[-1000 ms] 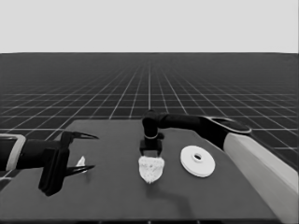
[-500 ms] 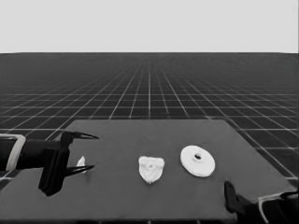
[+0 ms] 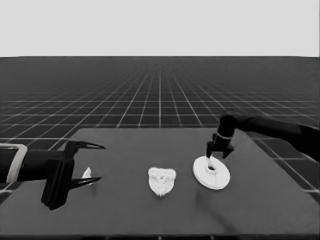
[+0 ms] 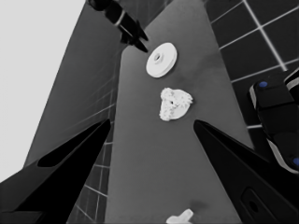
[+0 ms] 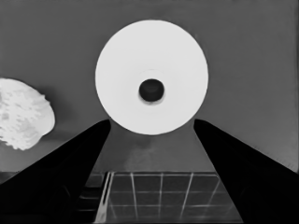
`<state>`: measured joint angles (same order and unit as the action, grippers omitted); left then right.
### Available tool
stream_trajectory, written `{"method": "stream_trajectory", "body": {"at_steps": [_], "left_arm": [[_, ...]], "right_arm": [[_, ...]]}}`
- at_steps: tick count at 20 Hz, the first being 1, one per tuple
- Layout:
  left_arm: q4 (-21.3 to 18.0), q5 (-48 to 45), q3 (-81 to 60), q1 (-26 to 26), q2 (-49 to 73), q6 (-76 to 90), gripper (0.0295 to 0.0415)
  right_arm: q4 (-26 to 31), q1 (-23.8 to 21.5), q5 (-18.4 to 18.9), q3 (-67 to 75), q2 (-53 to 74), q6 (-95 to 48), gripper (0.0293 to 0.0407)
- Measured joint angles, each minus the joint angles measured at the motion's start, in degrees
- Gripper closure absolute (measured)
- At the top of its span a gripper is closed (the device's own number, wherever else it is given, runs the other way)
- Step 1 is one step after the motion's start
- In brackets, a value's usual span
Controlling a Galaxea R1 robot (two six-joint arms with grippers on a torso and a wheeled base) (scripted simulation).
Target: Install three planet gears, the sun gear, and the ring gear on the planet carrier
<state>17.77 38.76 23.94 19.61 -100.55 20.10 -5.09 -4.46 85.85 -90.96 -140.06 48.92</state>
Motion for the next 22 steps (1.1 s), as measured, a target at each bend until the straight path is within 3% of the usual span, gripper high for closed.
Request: {"method": "stream_trajectory", "body": {"at_steps": [2, 6, 10, 11, 20, 22], "left_arm": [[0.0, 0.0, 0.0, 0.0, 0.0, 0.0, 0.0326], [0.0, 0.0, 0.0, 0.0, 0.0, 0.0, 0.0326], [0.0, 0.0, 0.0, 0.0, 0.0, 0.0, 0.0326], [0.0, 0.0, 0.0, 0.0, 0.0, 0.0, 0.0326], [0.0, 0.0, 0.0, 0.0, 0.0, 0.0, 0.0326], [0.0, 0.0, 0.0, 0.0, 0.0, 0.0, 0.0326]], "right_arm": [[-5.2, 7.1, -4.8, -3.7, -1.7, -1.3, 0.0315], [-7.2, 10.4, -7.3, -7.0, -3.2, -2.5, 0.0315], [-7.4, 10.7, -7.6, -7.4, -3.4, -2.6, 0.0315], [-7.4, 10.7, -7.6, -7.4, -3.4, -2.6, 0.035], [-7.4, 10.7, -7.7, -7.4, -3.4, -2.6, 0.0351], [-3.0, 4.2, -2.4, -1.6, -0.7, -0.3, 0.0351]]}}
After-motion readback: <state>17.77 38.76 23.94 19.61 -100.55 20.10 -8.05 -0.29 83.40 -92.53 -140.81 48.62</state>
